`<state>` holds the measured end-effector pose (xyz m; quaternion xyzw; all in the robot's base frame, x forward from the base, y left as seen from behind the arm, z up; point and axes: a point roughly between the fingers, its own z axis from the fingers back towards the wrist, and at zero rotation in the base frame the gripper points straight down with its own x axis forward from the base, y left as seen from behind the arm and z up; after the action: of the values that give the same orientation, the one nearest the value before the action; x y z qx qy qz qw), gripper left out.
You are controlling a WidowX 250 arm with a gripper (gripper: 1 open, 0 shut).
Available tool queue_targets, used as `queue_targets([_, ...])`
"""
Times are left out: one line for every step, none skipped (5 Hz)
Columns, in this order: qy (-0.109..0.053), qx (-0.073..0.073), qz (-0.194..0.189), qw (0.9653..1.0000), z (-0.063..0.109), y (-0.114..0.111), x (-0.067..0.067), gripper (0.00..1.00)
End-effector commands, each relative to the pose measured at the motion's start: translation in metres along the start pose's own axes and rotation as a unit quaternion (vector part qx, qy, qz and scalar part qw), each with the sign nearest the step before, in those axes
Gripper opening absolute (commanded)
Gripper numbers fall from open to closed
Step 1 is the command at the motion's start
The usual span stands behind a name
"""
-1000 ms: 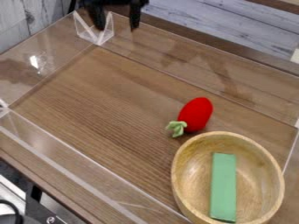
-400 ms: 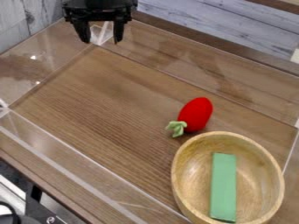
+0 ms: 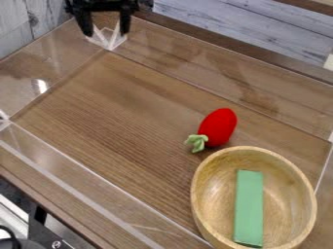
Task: Move the red object to the right side of the table
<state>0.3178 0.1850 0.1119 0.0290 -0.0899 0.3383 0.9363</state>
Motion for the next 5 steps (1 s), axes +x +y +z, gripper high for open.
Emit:
queue_targets([-0.03,0.002,0.027,0.9992,0.024,0.008,0.019,1.0])
queue_targets([-0.025,0.008,0.032,0.9991,0.024,0.002,0.017,1.0])
queue_targets([-0.02,0.013,0.036,0.9991,0.022,-0.007,0.013,1.0])
queue_targets([-0.014,0.014,0.027,0.9994,0.016,-0.014,0.005,1.0])
queue_targets([-0.01,0.016,0.018,0.9997,0.011,-0.021,-0.001,1.0])
